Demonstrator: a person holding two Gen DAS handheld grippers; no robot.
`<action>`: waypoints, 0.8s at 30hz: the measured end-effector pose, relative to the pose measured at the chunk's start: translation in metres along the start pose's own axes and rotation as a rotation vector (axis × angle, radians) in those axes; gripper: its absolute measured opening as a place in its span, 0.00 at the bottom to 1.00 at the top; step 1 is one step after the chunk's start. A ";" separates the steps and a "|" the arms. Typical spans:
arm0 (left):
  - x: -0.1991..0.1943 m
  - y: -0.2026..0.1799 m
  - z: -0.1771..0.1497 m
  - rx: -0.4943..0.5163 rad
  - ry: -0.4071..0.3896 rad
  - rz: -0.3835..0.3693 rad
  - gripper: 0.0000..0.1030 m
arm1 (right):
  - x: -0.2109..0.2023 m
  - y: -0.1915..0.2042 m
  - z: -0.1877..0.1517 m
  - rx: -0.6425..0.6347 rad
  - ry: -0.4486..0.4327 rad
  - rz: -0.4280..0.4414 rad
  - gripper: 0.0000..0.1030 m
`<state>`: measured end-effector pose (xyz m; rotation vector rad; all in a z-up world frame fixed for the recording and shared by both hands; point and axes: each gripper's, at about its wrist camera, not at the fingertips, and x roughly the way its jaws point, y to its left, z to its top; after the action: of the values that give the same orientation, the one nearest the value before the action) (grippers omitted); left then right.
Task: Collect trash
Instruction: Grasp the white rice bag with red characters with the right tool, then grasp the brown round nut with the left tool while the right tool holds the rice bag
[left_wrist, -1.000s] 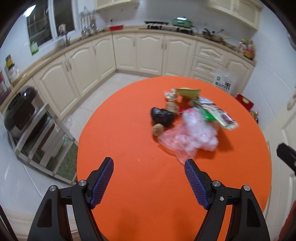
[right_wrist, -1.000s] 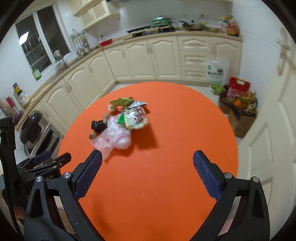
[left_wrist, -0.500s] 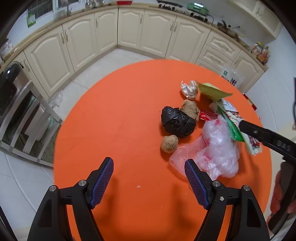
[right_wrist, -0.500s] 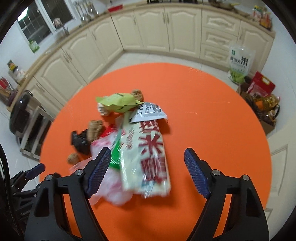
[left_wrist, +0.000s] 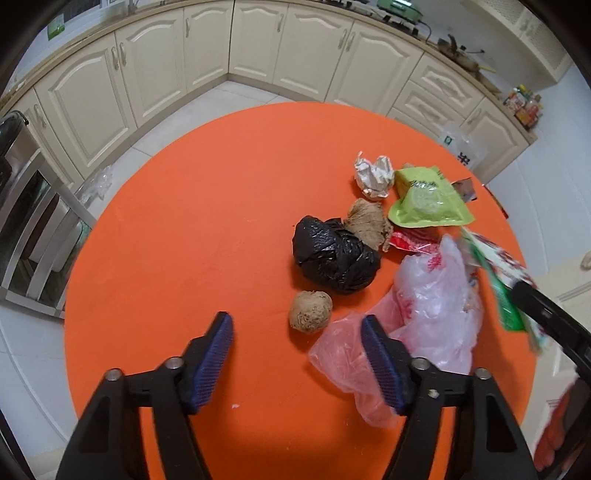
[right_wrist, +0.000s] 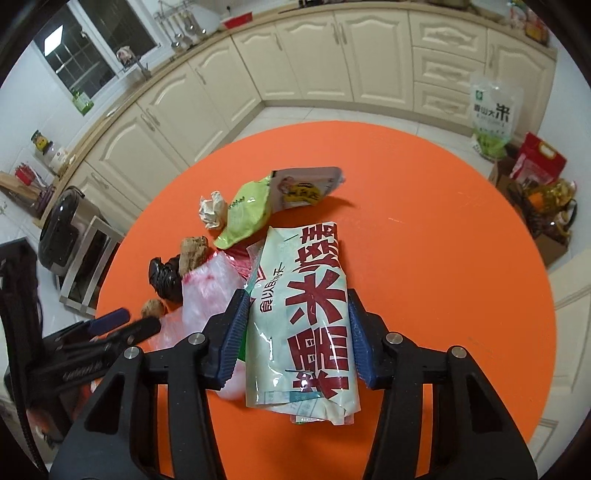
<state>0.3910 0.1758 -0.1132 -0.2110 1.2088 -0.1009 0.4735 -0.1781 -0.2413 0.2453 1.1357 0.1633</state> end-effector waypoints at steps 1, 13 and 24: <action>0.006 -0.001 0.000 -0.008 0.010 0.008 0.45 | -0.006 -0.004 -0.005 0.005 -0.010 0.005 0.47; 0.001 -0.001 -0.015 0.010 -0.028 -0.014 0.18 | -0.031 -0.028 -0.042 0.052 -0.019 -0.008 0.44; -0.030 -0.010 -0.058 0.039 -0.105 0.005 0.18 | -0.037 -0.040 -0.069 0.109 0.001 0.002 0.19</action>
<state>0.3265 0.1657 -0.1027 -0.1773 1.1023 -0.1080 0.3955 -0.2184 -0.2476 0.3432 1.1465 0.1029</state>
